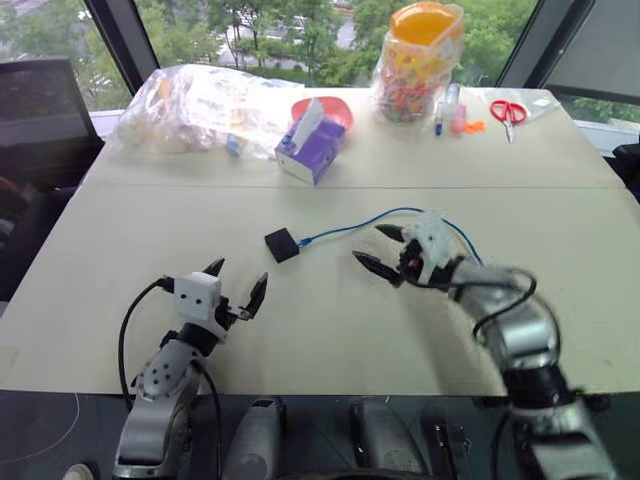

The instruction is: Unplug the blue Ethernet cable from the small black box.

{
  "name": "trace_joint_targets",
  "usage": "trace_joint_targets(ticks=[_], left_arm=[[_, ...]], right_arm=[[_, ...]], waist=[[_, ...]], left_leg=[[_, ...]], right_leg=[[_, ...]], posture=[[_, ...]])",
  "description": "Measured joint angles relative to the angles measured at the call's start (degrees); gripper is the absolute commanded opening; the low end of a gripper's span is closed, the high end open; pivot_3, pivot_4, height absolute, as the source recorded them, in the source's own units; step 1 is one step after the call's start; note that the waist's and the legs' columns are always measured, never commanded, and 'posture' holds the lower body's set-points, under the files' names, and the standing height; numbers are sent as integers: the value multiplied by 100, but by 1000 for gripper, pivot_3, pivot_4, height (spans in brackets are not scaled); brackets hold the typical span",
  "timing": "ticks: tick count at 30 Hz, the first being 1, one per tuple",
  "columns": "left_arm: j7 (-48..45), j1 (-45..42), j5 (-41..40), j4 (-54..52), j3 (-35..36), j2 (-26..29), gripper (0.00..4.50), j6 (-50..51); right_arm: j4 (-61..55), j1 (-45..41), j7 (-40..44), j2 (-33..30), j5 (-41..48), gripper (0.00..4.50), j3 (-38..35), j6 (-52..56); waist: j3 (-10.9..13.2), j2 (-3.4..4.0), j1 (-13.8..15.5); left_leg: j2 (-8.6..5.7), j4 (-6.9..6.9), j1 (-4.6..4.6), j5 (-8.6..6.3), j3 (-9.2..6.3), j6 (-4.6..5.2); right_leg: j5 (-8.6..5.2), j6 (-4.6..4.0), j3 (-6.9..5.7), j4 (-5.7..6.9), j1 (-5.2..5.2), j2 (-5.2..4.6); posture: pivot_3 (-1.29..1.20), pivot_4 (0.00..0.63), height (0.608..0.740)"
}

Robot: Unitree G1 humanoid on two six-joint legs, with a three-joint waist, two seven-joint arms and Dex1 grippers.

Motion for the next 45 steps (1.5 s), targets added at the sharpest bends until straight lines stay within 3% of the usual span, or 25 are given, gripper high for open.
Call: trace_joint_targets(ticks=[4, 8, 14, 18, 28, 44, 45], left_arm=[[-189, -310, -86, 245, 86, 158, 4480, -4], [-267, -471, -141, 312, 166, 194, 4480, -10], [-175, -347, -140, 265, 222, 168, 4480, -5], [-3, -73, -66, -51, 248, 135, 4480, -19], [358, 358, 44, -469, 467, 63, 4480, -100], [564, 492, 183, -511, 512, -99, 4480, -277], [584, 503, 191, -512, 513, -109, 4495, -286]], right_arm=[[644, -1886, 1608, -583, 30, 3746, 644, 204], [2237, -3488, 2661, -338, -870, 3746, 1716, -658], [4477, -4590, 3453, 771, -1936, 3746, 2711, -2763], [6566, -5569, 2897, 1760, -3054, 3746, 3280, -4082], [8151, -6048, 2084, 2810, -4323, 3746, 3569, -4293], [8495, -6196, 2069, 3414, -4741, 3746, 3290, -3353], [8511, -6197, 2058, 3436, -4792, 3486, 3297, -3329]], waist=[[3, 6, -41], [4, 6, -127], [6, 8, -184], [7, 10, -207], [8, 12, -166], [8, 13, -183], [8, 13, -183]], left_leg=[[3, -13, 2, 0, -1, 1], [2, -16, 2, 0, -1, 0], [2, -19, -10, -1, 0, 0], [2, -24, -9, 0, -2, -1], [1, -26, -11, -1, -2, -4], [1, -33, -11, -1, -2, -4], [1, -33, -11, -1, -2, -4]], right_leg=[[1, 3, -5, 2, -11, 3], [1, 4, -6, 1, -9, 2], [13, 28, -6, 16, -30, 0], [12, 25, -7, 37, -42, 2], [2, 6, -7, 36, -44, 1], [6, 15, -7, 38, -51, 4], [6, 13, -7, 38, -51, 4]], posture=[[0, 150, 740], [0, 150, 740], [0, 150, 740], [0, 150, 740], [0, 150, 740], [0, 150, 740], [0, 150, 740]])
